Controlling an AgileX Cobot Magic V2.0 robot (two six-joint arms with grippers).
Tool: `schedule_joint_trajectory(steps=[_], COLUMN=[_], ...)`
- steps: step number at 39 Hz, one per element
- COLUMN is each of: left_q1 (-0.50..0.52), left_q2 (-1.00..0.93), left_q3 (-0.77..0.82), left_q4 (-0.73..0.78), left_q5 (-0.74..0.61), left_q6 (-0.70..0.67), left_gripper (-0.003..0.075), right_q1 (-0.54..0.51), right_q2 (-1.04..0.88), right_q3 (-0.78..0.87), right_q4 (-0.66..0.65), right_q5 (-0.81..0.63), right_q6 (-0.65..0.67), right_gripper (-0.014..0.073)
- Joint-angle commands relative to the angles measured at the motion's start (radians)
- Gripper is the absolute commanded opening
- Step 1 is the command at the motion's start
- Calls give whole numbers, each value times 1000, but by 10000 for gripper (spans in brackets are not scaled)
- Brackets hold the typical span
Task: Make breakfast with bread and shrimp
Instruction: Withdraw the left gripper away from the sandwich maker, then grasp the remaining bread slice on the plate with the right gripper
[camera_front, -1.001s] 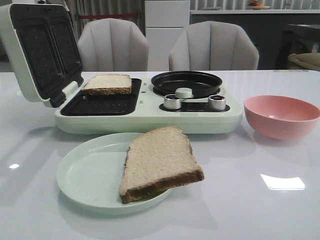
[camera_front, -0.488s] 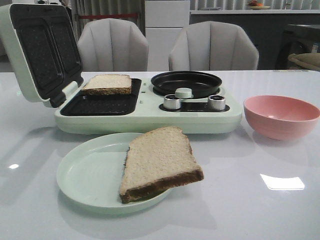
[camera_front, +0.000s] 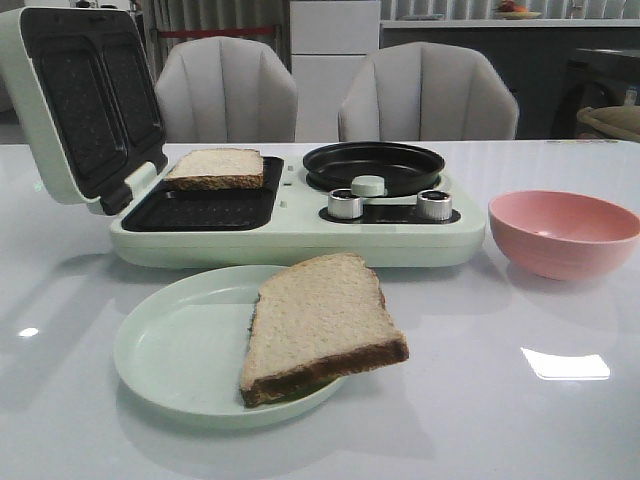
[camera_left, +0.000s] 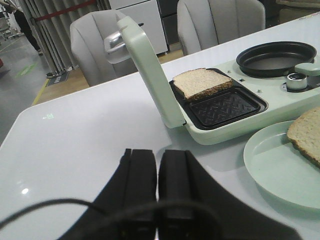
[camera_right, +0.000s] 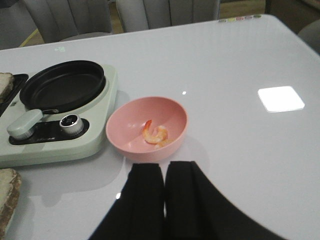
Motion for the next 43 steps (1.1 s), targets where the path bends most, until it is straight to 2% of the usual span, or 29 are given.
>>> schedule_joint_trajectory(steps=[1,5,7,12,21,26,32,38,43], left_q1=[1,1,1,1,1,1,1,1,-8], left_q2=[13,13,13,13,13,13,13,13,-5], left_q3=[-25,-25,-25,-25,-25,-25,-25,-25,-25], left_q4=[-7,-7,-7,-7,-7,-7,-7,-7,-7], left_q5=[-83,-83,-83,-83,-83,-83,-83,-83,-83], left_q6=[-1,-1,-1,-1,-1,-1,-1,-1,-1], left_gripper=[113,113,114,114,113,113,113,114,113], right_q1=[24,66,84,130,262,303,304,304,304], right_q2=[74,171,230,375,692,842,999,1102,1203], right_q3=[-50,-91,-118,-159,-270,-363,-458,-497,-530], right_q4=[73,170,253,420,616,761,1038,1246,1321], right_q5=[-43,-8,11,22,59,92,166,160,228], right_q6=[-1,-1,-1,-6,-138,-263,-506,-708,-832], right_gripper=[290,419,440,437,437,437,437,437,437])
